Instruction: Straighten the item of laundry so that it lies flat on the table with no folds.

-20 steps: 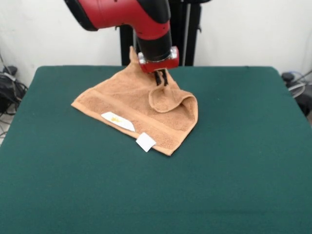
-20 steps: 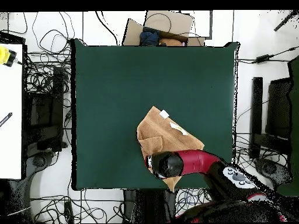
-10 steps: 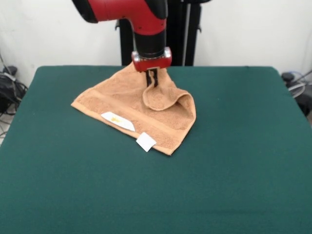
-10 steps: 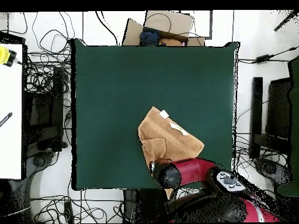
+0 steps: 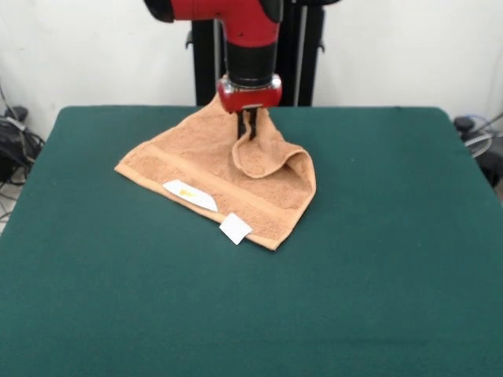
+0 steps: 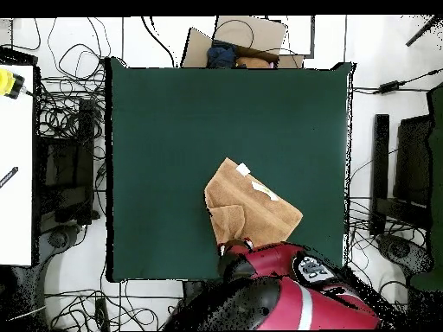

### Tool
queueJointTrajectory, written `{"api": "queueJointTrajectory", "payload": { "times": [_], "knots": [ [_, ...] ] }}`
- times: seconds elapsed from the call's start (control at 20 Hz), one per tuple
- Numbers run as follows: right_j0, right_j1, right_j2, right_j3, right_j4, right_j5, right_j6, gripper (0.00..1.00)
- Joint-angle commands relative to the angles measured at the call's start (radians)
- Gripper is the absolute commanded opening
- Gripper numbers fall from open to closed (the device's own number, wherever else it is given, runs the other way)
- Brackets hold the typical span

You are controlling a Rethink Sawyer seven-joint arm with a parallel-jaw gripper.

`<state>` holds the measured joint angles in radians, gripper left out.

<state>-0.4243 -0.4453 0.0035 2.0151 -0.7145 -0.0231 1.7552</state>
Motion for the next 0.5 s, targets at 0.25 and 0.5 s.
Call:
{"api": "queueJointTrajectory", "payload": {
  "times": [0.25,0.5],
  "knots": [
    [0.071,0.060,-0.105,-0.057,0.047,0.005,0.154,0.00],
    [0.145,0.048,-0.145,-0.037,0.083,-0.016,0.180,0.00]
  ]
}}
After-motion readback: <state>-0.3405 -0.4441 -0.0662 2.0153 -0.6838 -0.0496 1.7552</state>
